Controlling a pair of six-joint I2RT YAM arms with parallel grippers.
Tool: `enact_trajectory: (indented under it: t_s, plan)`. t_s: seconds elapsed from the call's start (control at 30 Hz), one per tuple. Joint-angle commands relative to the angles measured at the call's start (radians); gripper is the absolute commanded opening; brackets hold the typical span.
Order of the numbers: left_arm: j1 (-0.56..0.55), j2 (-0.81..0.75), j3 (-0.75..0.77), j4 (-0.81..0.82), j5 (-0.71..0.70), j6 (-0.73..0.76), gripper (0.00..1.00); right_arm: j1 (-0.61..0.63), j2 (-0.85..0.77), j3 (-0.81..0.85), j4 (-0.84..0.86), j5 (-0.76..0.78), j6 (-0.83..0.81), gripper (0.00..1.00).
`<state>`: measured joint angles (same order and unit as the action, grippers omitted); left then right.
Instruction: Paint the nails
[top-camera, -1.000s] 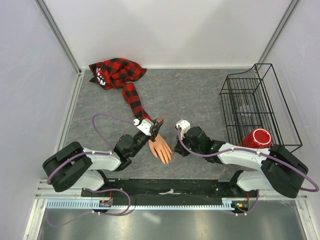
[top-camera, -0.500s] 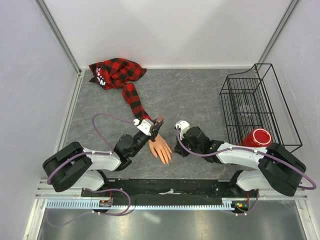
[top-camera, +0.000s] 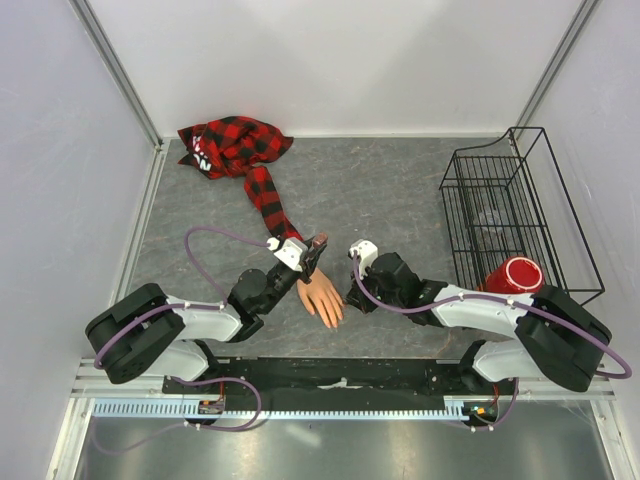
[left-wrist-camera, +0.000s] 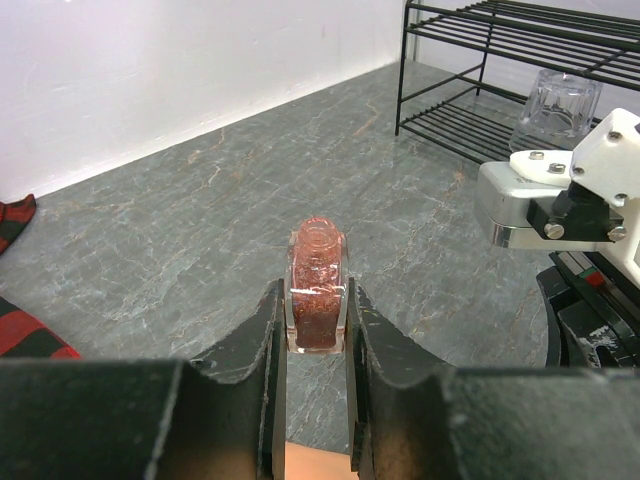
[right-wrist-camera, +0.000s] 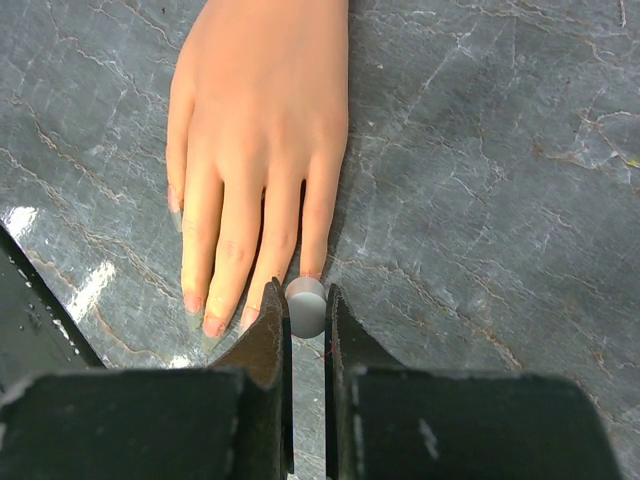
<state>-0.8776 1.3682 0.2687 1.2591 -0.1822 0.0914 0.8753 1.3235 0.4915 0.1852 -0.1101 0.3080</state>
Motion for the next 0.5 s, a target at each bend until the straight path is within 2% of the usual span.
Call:
enact_trajectory:
  t_s: [0.0, 0.47]
  plan:
    - [-0.006, 0.006, 0.033, 0.065, -0.014, 0.039, 0.02, 0.002, 0.006, 0.042, 0.042, -0.005, -0.007, 0.00]
    - [-0.006, 0.005, 0.032, 0.065, -0.017, 0.041, 0.02, 0.004, 0.006, 0.044, 0.016, 0.004, -0.012, 0.00]
